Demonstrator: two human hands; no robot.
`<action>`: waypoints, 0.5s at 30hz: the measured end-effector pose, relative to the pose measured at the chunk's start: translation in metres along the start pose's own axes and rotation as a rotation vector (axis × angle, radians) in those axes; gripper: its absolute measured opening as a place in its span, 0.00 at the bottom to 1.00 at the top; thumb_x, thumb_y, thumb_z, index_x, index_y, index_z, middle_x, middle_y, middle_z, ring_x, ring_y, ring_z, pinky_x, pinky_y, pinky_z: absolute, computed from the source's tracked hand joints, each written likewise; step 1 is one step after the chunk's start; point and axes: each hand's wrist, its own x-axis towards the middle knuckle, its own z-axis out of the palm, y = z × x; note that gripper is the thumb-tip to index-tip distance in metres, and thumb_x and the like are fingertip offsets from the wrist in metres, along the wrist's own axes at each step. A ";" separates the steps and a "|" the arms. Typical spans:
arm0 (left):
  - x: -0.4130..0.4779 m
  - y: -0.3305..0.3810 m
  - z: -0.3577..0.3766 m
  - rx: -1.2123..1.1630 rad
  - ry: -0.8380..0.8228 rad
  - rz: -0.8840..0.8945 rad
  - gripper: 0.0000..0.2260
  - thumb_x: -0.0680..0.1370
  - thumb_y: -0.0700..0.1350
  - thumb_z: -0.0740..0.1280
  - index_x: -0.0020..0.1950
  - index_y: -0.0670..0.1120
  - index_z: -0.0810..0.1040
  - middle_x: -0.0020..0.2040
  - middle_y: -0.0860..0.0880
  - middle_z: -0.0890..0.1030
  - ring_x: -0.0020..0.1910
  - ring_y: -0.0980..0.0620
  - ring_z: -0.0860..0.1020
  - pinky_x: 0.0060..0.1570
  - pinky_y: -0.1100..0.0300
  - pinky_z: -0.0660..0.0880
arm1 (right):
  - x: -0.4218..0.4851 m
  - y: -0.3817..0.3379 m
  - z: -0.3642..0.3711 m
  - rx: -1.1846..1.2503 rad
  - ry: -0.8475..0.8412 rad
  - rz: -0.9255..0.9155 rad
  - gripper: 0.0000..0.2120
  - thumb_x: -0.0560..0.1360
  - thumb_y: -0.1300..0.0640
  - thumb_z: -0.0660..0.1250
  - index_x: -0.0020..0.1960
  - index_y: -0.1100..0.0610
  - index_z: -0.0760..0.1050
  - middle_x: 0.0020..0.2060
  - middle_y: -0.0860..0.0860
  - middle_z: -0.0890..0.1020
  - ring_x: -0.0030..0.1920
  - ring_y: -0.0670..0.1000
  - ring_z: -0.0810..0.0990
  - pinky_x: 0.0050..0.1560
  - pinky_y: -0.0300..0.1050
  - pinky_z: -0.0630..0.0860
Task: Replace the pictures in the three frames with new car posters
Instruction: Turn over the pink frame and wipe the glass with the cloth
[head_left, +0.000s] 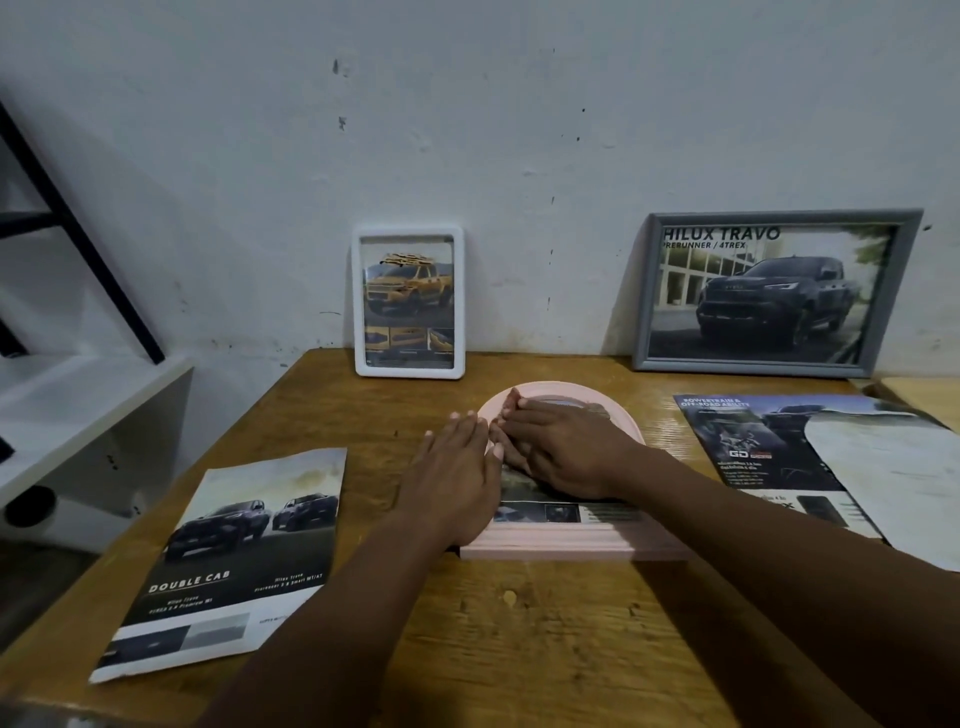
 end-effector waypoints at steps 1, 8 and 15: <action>0.000 0.000 -0.001 0.011 -0.005 0.003 0.27 0.86 0.56 0.44 0.84 0.47 0.52 0.84 0.49 0.51 0.82 0.52 0.47 0.79 0.52 0.43 | 0.003 0.001 -0.002 -0.032 -0.004 0.008 0.32 0.77 0.43 0.42 0.72 0.52 0.72 0.71 0.51 0.74 0.73 0.52 0.69 0.73 0.48 0.64; 0.001 0.002 -0.001 0.046 -0.010 -0.009 0.27 0.86 0.56 0.43 0.83 0.46 0.53 0.84 0.49 0.53 0.82 0.51 0.48 0.79 0.51 0.44 | -0.008 0.015 -0.009 -0.298 -0.091 0.271 0.28 0.81 0.42 0.46 0.75 0.54 0.66 0.74 0.53 0.69 0.74 0.54 0.65 0.67 0.56 0.63; 0.000 0.003 -0.002 0.008 -0.018 -0.030 0.27 0.86 0.56 0.44 0.83 0.46 0.54 0.83 0.49 0.54 0.82 0.51 0.49 0.78 0.51 0.44 | -0.028 -0.013 0.005 -0.076 -0.119 0.572 0.36 0.76 0.37 0.57 0.75 0.61 0.62 0.74 0.60 0.66 0.74 0.60 0.62 0.70 0.67 0.64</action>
